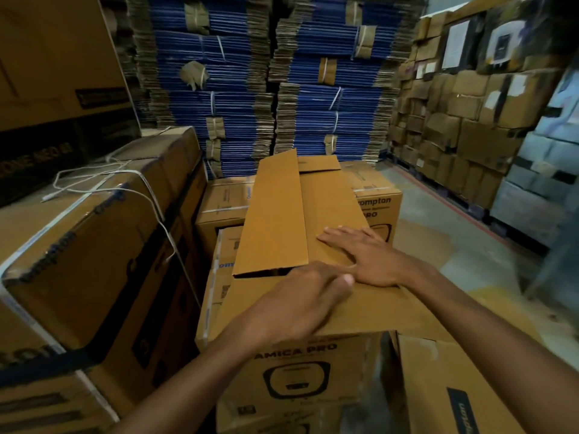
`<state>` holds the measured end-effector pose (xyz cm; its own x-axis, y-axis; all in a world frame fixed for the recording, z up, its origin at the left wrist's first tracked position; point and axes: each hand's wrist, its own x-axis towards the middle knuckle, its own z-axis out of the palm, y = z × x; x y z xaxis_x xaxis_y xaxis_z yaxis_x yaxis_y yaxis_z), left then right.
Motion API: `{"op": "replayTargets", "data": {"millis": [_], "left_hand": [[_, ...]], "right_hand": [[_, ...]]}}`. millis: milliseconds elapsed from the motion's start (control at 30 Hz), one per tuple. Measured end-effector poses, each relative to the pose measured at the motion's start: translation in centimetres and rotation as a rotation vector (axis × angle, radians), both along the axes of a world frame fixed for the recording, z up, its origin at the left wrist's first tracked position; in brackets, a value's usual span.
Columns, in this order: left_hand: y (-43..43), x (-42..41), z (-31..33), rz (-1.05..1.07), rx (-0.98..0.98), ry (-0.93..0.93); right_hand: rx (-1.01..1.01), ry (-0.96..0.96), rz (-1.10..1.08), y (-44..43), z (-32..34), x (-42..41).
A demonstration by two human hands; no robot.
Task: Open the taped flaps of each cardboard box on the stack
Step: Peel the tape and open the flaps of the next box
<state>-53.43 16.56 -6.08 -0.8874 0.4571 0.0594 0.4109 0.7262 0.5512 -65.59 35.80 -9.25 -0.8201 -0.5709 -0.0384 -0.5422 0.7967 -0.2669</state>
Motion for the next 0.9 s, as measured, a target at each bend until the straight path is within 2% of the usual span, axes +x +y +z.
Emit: {"op": "replayTargets", "data": {"millis": [100, 200, 333, 433, 533, 667, 800, 900], "left_hand": [[-1.1, -2.7, -2.8, 0.134, -0.095, 0.236], [-1.0, -4.0, -3.2, 0.120, -0.298, 0.476], [-1.8, -5.3, -1.5, 0.107, -0.560, 0.566], [-2.7, -5.6, 0.1, 0.149, -0.603, 0.680], [-4.0, -5.9, 2.2, 0.269, -0.540, 0.864], [-7.3, -5.7, 4.5, 0.470, -0.417, 0.861], [-10.3, -5.7, 5.2, 0.637, -0.100, 0.636], [-10.7, -5.6, 5.6, 0.754, 0.050, 0.399]], "right_hand": [[0.001, 0.073, -0.043, 0.1, -0.9, 0.4], [0.028, 0.097, -0.048, 0.2, -1.2, 0.2], [0.040, 0.120, -0.036, 0.3, -1.3, 0.1], [0.029, 0.111, -0.037, 0.4, -1.4, 0.0], [0.004, 0.112, -0.039, 0.5, -1.4, -0.1], [-0.001, 0.115, -0.040, 0.6, -1.4, 0.0], [0.013, 0.128, -0.030, 0.5, -1.4, 0.1], [0.028, 0.119, -0.024, 0.4, -1.3, 0.3]]}}
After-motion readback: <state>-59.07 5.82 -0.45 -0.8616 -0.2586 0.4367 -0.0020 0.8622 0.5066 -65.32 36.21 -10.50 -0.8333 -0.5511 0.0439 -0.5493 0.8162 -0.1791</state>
